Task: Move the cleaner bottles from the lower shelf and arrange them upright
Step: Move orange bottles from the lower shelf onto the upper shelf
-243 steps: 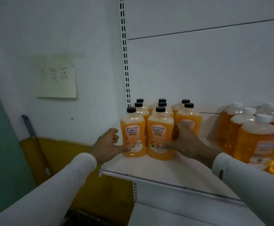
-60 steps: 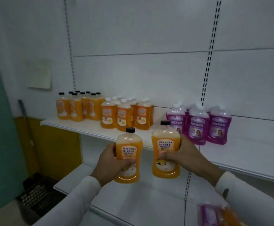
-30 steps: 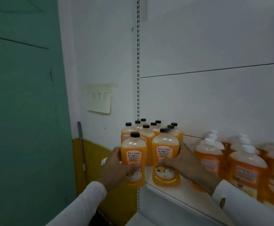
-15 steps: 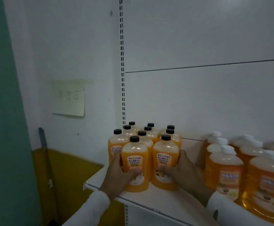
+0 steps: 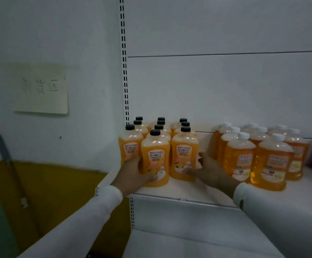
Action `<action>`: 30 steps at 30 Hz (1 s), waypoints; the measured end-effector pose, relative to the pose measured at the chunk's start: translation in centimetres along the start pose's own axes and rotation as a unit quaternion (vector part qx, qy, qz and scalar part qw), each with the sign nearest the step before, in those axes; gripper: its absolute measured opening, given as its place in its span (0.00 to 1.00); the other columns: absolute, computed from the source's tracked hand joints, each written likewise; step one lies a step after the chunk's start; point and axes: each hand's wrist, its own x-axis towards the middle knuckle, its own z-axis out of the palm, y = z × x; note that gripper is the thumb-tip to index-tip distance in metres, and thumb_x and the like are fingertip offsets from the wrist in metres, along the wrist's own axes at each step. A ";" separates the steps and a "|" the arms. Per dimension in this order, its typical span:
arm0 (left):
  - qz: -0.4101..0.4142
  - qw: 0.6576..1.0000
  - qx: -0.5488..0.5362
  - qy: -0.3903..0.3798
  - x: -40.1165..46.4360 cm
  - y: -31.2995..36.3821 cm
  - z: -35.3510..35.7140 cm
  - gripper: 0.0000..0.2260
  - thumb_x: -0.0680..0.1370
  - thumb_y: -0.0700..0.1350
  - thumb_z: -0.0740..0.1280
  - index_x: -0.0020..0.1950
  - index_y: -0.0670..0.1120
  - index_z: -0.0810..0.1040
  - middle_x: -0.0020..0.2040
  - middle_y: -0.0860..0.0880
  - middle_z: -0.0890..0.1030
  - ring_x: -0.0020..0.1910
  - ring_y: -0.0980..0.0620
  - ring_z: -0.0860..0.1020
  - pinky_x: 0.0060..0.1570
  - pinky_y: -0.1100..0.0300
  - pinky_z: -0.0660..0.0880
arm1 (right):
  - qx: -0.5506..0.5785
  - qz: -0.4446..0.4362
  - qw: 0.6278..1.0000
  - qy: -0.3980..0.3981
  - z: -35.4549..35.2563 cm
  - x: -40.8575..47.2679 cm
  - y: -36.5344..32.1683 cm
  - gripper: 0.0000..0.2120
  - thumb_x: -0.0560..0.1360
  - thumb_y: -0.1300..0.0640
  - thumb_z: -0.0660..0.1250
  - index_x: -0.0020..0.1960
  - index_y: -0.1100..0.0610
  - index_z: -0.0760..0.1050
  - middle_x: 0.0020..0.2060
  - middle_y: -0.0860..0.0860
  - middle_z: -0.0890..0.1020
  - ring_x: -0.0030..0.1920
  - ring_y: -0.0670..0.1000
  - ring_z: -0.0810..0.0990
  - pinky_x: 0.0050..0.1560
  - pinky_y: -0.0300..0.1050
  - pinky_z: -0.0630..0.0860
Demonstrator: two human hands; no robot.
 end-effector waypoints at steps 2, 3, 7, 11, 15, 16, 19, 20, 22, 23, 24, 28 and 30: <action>-0.007 0.997 0.074 -0.013 -1.1 0.2 -0.7 0.25 0.70 0.52 0.75 0.65 0.51 0.74 0.61 0.53 0.78 0.61 0.51 0.76 0.60 0.57 0.72 | -0.037 0.002 0.999 -0.004 -0.4 -1.1 -0.3 0.41 0.71 0.43 0.71 0.76 0.57 0.58 0.70 0.55 0.70 0.68 0.57 0.72 0.63 0.51 0.72; -0.015 0.994 0.106 -0.010 -1.7 0.4 -0.9 0.24 0.70 0.54 0.74 0.64 0.50 0.75 0.61 0.52 0.78 0.60 0.50 0.76 0.59 0.57 0.72 | -0.053 -0.001 0.999 -0.011 -0.7 -1.7 -0.5 0.38 0.73 0.44 0.70 0.75 0.57 0.59 0.70 0.55 0.71 0.68 0.57 0.72 0.63 0.50 0.72; -0.017 0.983 0.184 -0.020 -3.9 1.5 -0.1 0.24 0.71 0.57 0.73 0.64 0.49 0.74 0.62 0.51 0.77 0.60 0.49 0.76 0.58 0.58 0.72 | -0.104 -0.042 0.994 -0.017 -2.1 -3.8 -0.7 0.34 0.74 0.44 0.69 0.74 0.56 0.62 0.70 0.53 0.71 0.68 0.55 0.71 0.64 0.48 0.70; 0.021 0.971 0.226 -0.076 -5.6 3.9 3.2 0.32 0.71 0.62 0.70 0.71 0.50 0.68 0.69 0.51 0.71 0.66 0.51 0.70 0.66 0.56 0.69 | -0.136 -0.059 0.989 0.007 -5.3 -6.5 1.0 0.33 0.74 0.41 0.68 0.73 0.53 0.65 0.71 0.51 0.70 0.69 0.54 0.70 0.67 0.50 0.69; 0.086 0.966 0.218 -0.108 -7.0 8.3 9.5 0.29 0.72 0.61 0.69 0.70 0.51 0.68 0.67 0.53 0.72 0.64 0.53 0.71 0.64 0.57 0.70 | -0.148 -0.047 0.987 0.038 -10.6 -10.4 5.4 0.29 0.74 0.41 0.68 0.70 0.52 0.69 0.67 0.51 0.74 0.65 0.54 0.73 0.63 0.48 0.70; 0.107 0.964 0.216 -0.116 -7.4 9.7 11.6 0.29 0.73 0.61 0.69 0.70 0.51 0.69 0.66 0.53 0.73 0.63 0.53 0.72 0.63 0.58 0.71 | -0.144 -0.038 0.988 0.046 -12.1 -11.6 7.0 0.28 0.74 0.41 0.68 0.69 0.52 0.70 0.66 0.50 0.75 0.64 0.53 0.74 0.62 0.47 0.70; 0.165 0.954 0.200 -0.154 -9.0 14.1 18.3 0.29 0.73 0.62 0.67 0.70 0.51 0.69 0.65 0.53 0.73 0.62 0.53 0.72 0.63 0.59 0.70 | -0.156 0.012 0.986 0.063 -16.4 -15.6 12.4 0.30 0.73 0.39 0.68 0.69 0.53 0.70 0.67 0.50 0.74 0.65 0.53 0.73 0.64 0.46 0.69; 0.182 0.951 0.188 -0.165 -9.7 15.7 20.8 0.29 0.74 0.62 0.67 0.70 0.50 0.69 0.65 0.53 0.73 0.62 0.53 0.72 0.63 0.59 0.70 | -0.162 0.032 0.984 0.065 -18.0 -17.2 14.4 0.31 0.73 0.39 0.68 0.70 0.53 0.69 0.67 0.51 0.73 0.65 0.53 0.73 0.65 0.46 0.69; 0.212 0.944 0.168 -0.188 -11.4 18.7 25.8 0.28 0.74 0.61 0.67 0.70 0.50 0.69 0.66 0.53 0.73 0.64 0.53 0.72 0.64 0.59 0.69 | -0.164 0.072 0.981 0.070 -21.1 -20.2 18.6 0.31 0.73 0.39 0.68 0.70 0.53 0.68 0.67 0.51 0.73 0.66 0.53 0.72 0.65 0.46 0.69; 0.224 0.940 0.163 -0.201 -12.2 20.0 28.3 0.28 0.74 0.61 0.67 0.70 0.50 0.69 0.67 0.52 0.73 0.64 0.53 0.72 0.64 0.60 0.68 | -0.162 0.090 0.980 0.076 -22.5 -21.7 20.5 0.32 0.73 0.39 0.69 0.70 0.53 0.68 0.67 0.51 0.73 0.66 0.53 0.72 0.66 0.47 0.69; 0.235 0.935 0.159 -0.213 -13.0 21.2 30.7 0.28 0.74 0.61 0.66 0.70 0.50 0.69 0.67 0.52 0.72 0.64 0.52 0.72 0.64 0.60 0.68 | -0.161 0.108 0.978 0.081 -23.8 -23.2 22.6 0.32 0.72 0.39 0.69 0.70 0.53 0.68 0.67 0.52 0.73 0.65 0.53 0.72 0.65 0.47 0.70; 0.248 0.918 0.146 -0.274 -16.0 24.6 38.9 0.28 0.75 0.61 0.65 0.71 0.50 0.67 0.66 0.52 0.72 0.64 0.52 0.72 0.63 0.59 0.69 | -0.148 0.178 0.968 0.092 -27.2 -29.1 30.2 0.30 0.73 0.41 0.69 0.70 0.53 0.69 0.66 0.52 0.75 0.64 0.52 0.74 0.63 0.47 0.71; 0.246 0.909 0.144 -0.303 -17.2 25.9 42.2 0.28 0.75 0.62 0.65 0.71 0.50 0.67 0.66 0.52 0.72 0.64 0.52 0.72 0.64 0.57 0.69 | -0.140 0.215 0.962 0.088 -28.1 -31.2 33.4 0.29 0.73 0.41 0.69 0.68 0.54 0.70 0.64 0.52 0.77 0.61 0.53 0.76 0.60 0.47 0.72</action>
